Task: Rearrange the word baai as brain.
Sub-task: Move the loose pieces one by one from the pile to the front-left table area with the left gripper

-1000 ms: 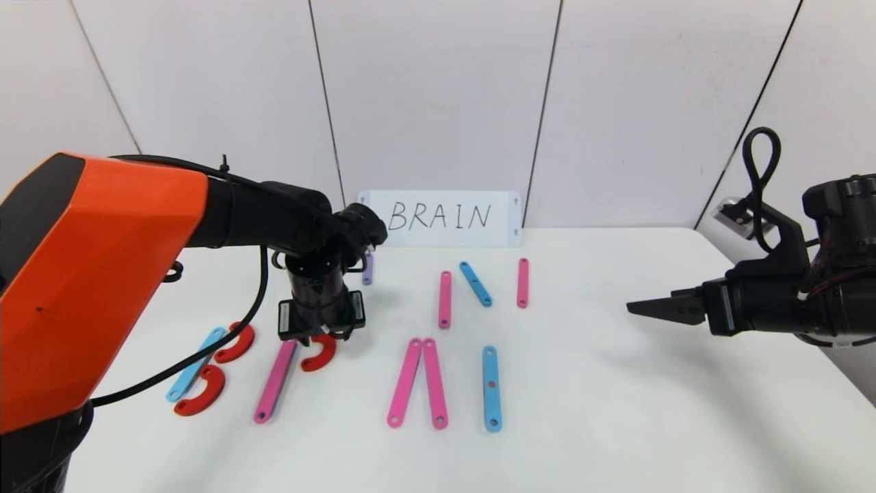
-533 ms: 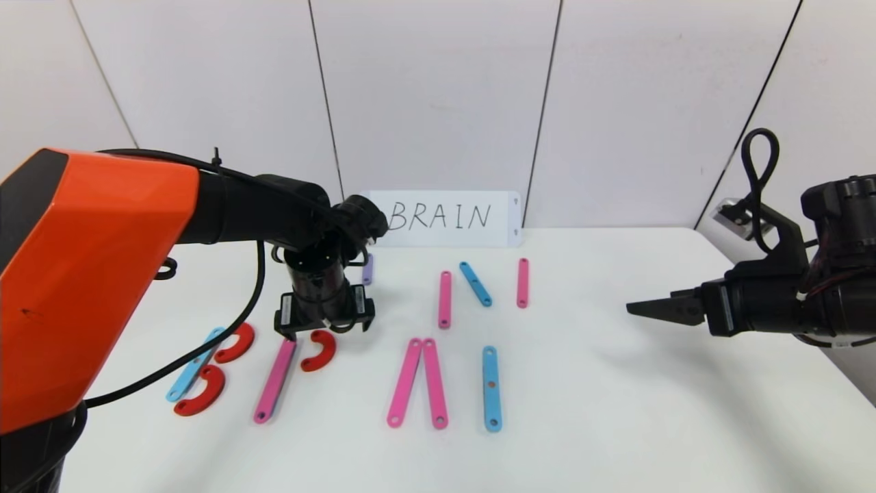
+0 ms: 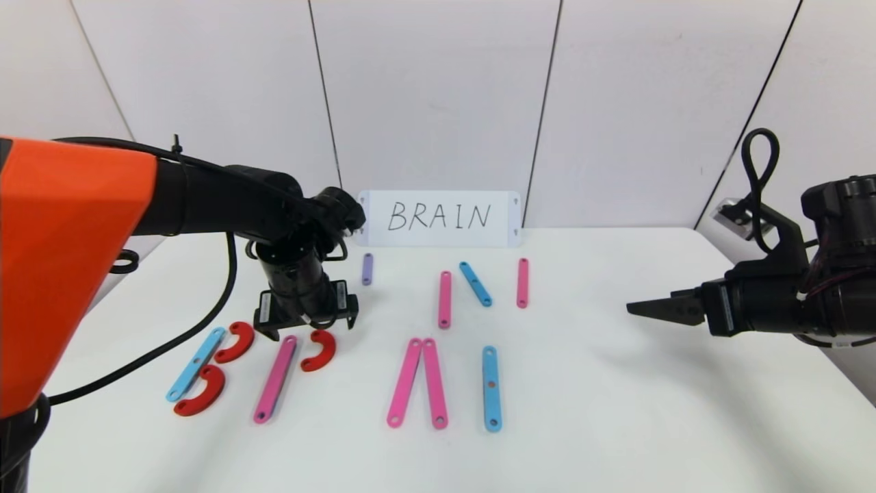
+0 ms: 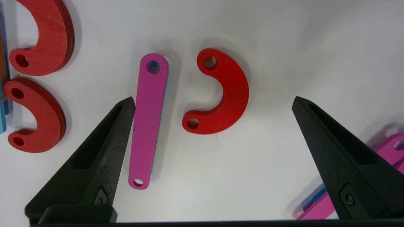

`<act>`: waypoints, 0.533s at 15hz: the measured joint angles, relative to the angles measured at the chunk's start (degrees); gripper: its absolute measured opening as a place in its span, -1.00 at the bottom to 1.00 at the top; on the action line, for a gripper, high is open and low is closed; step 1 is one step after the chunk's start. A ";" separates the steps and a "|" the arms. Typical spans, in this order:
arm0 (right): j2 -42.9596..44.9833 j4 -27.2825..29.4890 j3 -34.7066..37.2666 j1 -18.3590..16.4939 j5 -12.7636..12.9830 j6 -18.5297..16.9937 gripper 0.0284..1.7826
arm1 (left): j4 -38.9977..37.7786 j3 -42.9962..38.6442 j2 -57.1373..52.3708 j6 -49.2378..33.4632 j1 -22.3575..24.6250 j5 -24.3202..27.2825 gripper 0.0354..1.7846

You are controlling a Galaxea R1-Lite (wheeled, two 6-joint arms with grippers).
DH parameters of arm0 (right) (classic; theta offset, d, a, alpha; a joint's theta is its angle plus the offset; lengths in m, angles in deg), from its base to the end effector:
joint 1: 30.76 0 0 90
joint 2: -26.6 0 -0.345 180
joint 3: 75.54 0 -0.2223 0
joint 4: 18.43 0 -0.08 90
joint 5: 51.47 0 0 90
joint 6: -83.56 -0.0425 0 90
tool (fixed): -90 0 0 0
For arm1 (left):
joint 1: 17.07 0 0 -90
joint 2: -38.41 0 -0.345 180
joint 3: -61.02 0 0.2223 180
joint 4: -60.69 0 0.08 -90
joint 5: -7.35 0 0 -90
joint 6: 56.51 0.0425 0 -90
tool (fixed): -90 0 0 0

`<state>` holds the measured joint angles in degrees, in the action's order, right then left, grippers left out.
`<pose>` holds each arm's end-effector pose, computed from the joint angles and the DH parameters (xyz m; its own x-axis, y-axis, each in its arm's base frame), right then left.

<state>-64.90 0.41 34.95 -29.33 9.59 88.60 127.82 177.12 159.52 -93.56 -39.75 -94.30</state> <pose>0.3032 0.0281 0.1850 0.6499 0.5003 -0.5722 -0.4438 0.8609 0.2487 0.4065 -0.1606 0.1602 0.3550 0.0705 -0.9322 -0.2733 0.9614 -0.0314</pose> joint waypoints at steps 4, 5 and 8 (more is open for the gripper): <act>-0.04 0.00 0.09 0.06 0.00 0.02 0.95 | -6.58 -7.47 -3.80 5.79 4.00 6.91 0.95; -0.09 0.00 0.09 0.06 0.02 0.02 0.95 | -7.70 -8.41 -4.39 6.16 4.35 7.11 0.95; -0.15 0.02 0.09 0.05 0.02 0.02 0.95 | -8.09 -10.09 -5.16 7.50 5.16 7.30 0.95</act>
<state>-65.05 0.43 35.03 -29.29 9.61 88.62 119.73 167.03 154.37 -86.06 -34.59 -87.00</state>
